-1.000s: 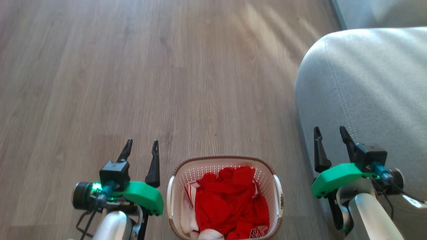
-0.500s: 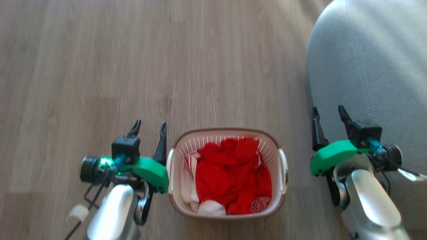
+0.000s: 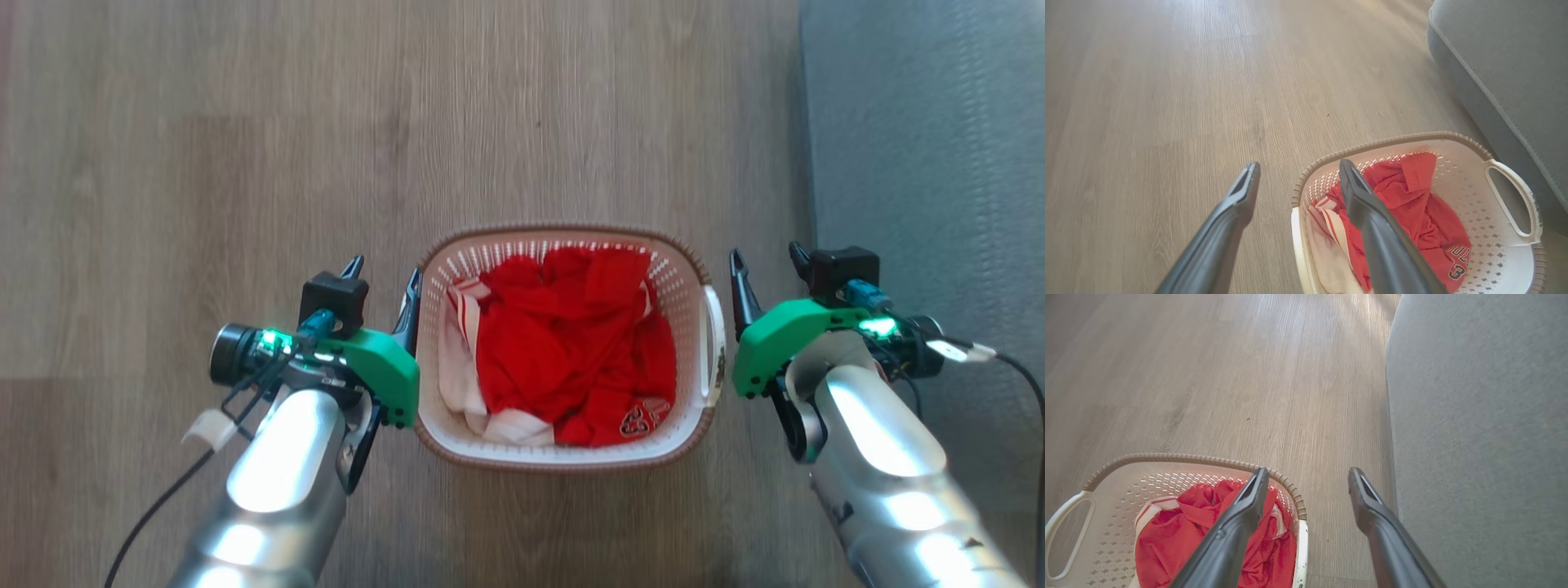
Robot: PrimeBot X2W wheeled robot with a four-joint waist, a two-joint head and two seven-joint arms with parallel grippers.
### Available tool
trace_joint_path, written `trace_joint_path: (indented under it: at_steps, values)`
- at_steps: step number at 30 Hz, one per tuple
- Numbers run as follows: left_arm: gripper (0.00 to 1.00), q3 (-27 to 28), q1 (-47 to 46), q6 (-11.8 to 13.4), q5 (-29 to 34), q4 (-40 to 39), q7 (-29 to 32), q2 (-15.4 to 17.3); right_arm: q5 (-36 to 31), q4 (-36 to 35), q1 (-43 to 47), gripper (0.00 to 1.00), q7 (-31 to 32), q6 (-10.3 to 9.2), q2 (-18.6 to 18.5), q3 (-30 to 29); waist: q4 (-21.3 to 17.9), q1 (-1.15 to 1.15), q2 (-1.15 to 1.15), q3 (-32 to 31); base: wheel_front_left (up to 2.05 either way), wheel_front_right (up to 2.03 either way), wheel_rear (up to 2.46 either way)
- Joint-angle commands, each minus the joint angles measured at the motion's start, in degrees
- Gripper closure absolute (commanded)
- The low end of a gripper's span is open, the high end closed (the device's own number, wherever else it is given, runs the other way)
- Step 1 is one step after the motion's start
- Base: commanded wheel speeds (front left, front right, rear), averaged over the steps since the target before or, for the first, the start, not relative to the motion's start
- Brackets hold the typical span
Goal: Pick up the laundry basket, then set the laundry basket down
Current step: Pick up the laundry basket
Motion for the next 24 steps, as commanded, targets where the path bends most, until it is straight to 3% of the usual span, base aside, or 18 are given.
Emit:
trace_joint_path:
  at_steps: [1, 13, 24]
  values:
    - [0.00, 1.0, -1.6, -0.2, -0.6, 0.3, -0.3, 0.6, 0.6, 0.1, -0.6, 0.00, 0.1, 0.40, 0.5, 1.7, -0.1, -0.02, 0.00, 2.5, 0.00, 0.00, 0.00]
    - [0.00, -4.1, -9.0, -2.3, -4.1, 13.1, -0.3, 0.6, 3.1, 9.3, -6.1, 0.00, 1.4, 0.40, 0.5, 4.2, -0.1, -0.02, 0.00, 9.6, 0.00, 0.00, 0.00]
    - [0.00, -10.3, -13.8, -4.2, -9.4, 20.6, -0.3, 0.6, 10.1, 12.9, -8.8, 0.00, 5.8, 0.40, 0.5, 8.9, -0.3, -0.02, 0.00, 13.4, 0.00, 0.00, 0.00]
